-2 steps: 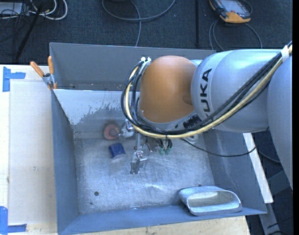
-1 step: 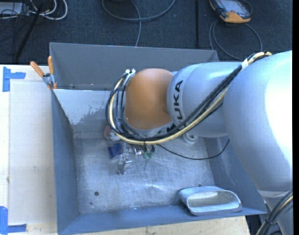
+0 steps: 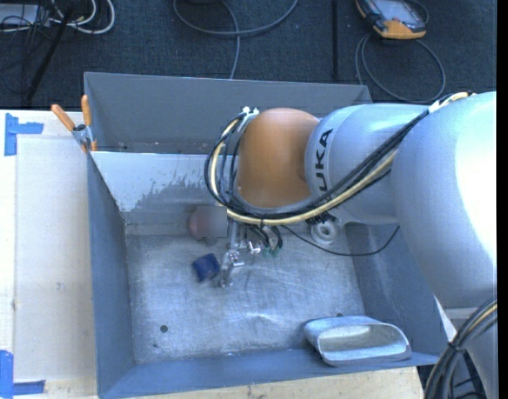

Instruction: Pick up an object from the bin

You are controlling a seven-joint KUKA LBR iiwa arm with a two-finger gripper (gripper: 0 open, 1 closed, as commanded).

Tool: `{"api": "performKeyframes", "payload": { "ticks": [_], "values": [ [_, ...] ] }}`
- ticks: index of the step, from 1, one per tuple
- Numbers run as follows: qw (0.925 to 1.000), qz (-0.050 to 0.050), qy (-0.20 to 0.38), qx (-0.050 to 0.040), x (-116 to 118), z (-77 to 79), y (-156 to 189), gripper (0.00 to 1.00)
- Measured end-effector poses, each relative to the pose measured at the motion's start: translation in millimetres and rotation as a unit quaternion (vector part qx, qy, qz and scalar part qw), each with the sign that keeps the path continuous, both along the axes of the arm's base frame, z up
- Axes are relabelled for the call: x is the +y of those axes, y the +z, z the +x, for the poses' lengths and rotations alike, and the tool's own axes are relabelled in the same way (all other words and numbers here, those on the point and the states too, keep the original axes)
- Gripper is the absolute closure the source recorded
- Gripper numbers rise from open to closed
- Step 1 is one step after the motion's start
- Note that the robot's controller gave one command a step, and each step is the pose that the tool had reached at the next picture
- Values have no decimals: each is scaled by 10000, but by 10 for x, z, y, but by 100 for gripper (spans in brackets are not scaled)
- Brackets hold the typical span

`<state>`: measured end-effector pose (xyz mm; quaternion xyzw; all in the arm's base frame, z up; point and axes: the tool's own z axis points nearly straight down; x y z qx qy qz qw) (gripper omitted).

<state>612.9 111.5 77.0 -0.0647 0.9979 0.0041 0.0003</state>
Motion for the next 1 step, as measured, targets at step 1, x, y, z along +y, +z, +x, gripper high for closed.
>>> {"api": "performKeyframes", "payload": {
  "ticks": [1],
  "values": [
    [9996,-33,284,-51,255,-413,-34,0]
  ]
}}
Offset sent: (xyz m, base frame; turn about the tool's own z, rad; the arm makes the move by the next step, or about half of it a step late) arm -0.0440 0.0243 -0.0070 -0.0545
